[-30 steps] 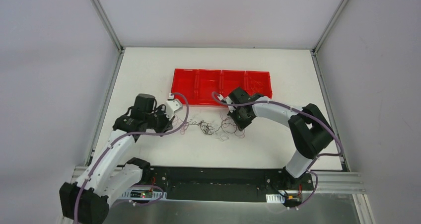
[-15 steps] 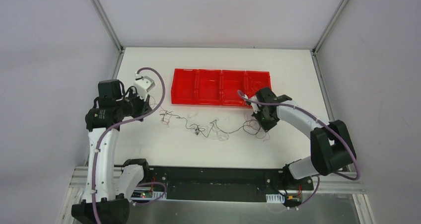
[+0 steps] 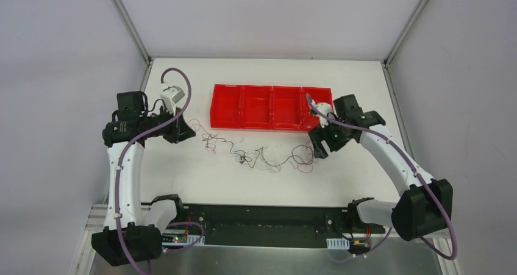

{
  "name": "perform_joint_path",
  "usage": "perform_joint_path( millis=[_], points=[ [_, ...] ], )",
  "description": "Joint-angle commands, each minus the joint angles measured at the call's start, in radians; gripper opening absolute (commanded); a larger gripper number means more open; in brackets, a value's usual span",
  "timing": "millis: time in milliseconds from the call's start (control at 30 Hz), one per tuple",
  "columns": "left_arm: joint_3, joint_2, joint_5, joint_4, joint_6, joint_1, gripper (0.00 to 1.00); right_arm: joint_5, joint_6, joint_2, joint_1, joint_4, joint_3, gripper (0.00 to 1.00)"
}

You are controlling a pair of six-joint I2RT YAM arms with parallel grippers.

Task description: Untangle the cables

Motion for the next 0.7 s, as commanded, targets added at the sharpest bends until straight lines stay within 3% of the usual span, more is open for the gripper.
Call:
perform_joint_path(
  millis=[0, 167, 333, 667],
  points=[
    [0.068, -0.033, 0.160, -0.008, -0.126, -0.063, 0.00, -0.288, 0.133, -0.057, 0.068, 0.141, 0.117, 0.83],
    [0.106, -0.018, 0.164, 0.010, -0.212, -0.069, 0.00, -0.320, 0.173, 0.068, 0.198, 0.266, 0.247, 0.87],
    [0.098, -0.020, 0.161, 0.025, -0.248, -0.068, 0.00, -0.282, 0.180, 0.191, 0.365, 0.482, 0.272, 0.91],
    [0.121, -0.005, 0.167, 0.050, -0.325, -0.070, 0.00, -0.309, 0.223, 0.533, 0.502, 0.723, 0.479, 0.88]
  ],
)
